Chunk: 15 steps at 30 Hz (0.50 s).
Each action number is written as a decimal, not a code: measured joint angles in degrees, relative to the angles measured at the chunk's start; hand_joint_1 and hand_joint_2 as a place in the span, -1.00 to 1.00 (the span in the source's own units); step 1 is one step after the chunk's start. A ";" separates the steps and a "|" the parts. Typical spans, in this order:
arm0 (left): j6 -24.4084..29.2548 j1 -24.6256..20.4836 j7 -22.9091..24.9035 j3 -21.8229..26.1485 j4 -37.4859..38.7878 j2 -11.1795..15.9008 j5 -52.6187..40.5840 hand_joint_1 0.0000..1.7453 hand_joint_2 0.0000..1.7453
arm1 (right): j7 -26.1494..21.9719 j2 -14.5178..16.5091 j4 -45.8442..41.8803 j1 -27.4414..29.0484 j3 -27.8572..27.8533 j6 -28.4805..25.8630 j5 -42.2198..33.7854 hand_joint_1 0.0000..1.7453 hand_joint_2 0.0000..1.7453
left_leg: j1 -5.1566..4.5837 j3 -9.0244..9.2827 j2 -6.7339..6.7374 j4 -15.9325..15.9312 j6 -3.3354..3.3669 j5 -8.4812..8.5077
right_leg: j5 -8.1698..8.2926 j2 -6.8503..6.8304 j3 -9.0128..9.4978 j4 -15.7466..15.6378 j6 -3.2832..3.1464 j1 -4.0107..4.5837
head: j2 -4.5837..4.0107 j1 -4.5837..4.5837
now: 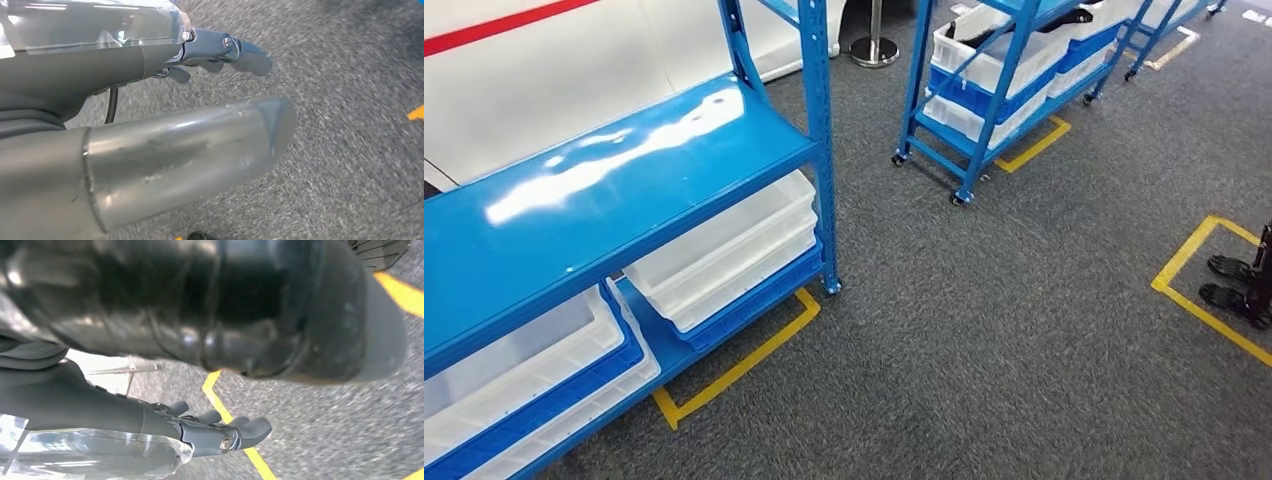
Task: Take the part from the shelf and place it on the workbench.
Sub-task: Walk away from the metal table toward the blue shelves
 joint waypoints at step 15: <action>0.71 0.10 1.14 -0.04 0.05 -0.06 -2.04 -1.00 -1.00 | -1.12 -0.39 0.04 0.18 0.21 0.31 0.05 -1.00 -1.00 | 0.38 -3.11 -5.28 5.59 -2.88 -3.20 | 4.34 3.90 -0.59 -3.45 -1.72 -0.89 | 0.00 -0.10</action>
